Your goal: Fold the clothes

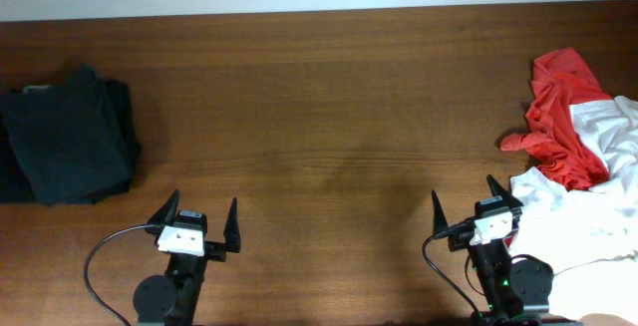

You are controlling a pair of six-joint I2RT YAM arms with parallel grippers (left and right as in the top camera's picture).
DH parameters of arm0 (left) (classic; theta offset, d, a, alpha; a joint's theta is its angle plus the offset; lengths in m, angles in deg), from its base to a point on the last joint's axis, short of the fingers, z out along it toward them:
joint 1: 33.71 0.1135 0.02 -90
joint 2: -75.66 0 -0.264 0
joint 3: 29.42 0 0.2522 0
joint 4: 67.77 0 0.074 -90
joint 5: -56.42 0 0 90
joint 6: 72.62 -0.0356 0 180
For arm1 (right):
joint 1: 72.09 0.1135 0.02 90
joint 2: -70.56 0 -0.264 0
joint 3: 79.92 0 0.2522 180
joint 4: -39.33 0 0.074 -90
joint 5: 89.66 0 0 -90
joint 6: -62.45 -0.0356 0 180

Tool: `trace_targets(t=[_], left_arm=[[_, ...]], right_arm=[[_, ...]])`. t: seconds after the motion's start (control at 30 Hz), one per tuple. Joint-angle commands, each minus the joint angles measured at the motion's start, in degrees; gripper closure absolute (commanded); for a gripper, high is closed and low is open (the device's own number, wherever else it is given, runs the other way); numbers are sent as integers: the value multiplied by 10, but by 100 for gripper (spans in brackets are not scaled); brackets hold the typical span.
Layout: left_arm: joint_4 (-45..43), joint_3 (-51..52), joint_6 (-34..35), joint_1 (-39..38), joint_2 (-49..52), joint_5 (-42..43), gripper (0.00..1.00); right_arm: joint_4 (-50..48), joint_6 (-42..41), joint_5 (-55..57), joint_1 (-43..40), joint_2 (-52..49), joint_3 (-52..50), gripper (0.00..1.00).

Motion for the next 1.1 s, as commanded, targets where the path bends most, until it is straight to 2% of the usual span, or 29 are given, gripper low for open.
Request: trace_targets(t=[0.0,1.0,1.07], left_arm=[[1,2,3,3,-1,4,1],[1,2,3,3,-1,4,1],[1,2,4,3,-1,4,1]], right_arm=[[3,2,3,-3,-1,-3,1],[3,2,3,-3,-1,-3,1],[2,-23,3,-3,-1,-3,1]])
